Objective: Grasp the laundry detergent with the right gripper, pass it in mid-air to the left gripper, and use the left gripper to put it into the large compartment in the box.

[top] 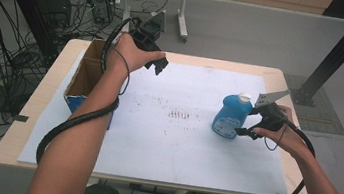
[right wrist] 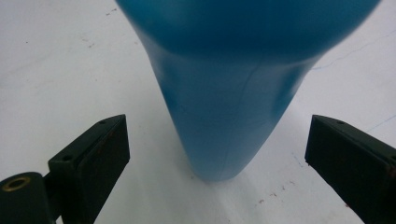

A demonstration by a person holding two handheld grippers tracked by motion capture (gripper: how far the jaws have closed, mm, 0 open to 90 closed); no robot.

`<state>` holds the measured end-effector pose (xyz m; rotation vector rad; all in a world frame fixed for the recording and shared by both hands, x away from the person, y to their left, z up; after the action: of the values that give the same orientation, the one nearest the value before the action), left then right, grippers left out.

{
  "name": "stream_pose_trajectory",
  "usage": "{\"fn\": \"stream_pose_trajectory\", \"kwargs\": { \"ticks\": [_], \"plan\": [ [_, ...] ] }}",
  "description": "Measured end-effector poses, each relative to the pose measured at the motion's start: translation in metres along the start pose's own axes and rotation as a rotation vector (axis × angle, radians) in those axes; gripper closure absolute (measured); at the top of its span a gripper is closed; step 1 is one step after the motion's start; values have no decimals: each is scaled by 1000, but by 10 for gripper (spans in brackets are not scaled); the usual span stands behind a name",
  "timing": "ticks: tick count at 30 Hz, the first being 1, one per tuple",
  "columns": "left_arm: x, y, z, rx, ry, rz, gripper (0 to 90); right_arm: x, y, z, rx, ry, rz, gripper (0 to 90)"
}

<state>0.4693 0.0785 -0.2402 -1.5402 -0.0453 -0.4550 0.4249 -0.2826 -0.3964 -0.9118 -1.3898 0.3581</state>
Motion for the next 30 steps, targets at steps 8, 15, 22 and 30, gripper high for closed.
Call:
{"fn": "stream_pose_trajectory", "kwargs": {
  "ticks": [8, 15, 22, 30],
  "plan": [
    [0, 4, -2, -4, 2, 5, 60, -2, 7, 2, 9, 5, -34, 60],
    [0, 2, -2, -7, 7, 3, 60, -3, 11, 3, 4, 6, -50, 60],
    [-1, 2, -2, -10, 4, -2, 60, 0, 11, 3, -10, 1, -84, 61],
    [-2, 2, -2, -11, 10, 1, 59, -2, 13, 5, -15, 7, -117, 61]
  ]
}}
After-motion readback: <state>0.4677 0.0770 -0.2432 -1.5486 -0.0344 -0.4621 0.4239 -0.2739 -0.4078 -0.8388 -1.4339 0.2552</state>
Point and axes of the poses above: each handheld gripper's, and its own axes: y roughly forward along the jaws, x roughly out of its top, z roughly to its left, the point moved 4 cm from there along y, roughly forward along the jaws, and after that the axes turned 10 degrees about -y, right-handed, at the moved point
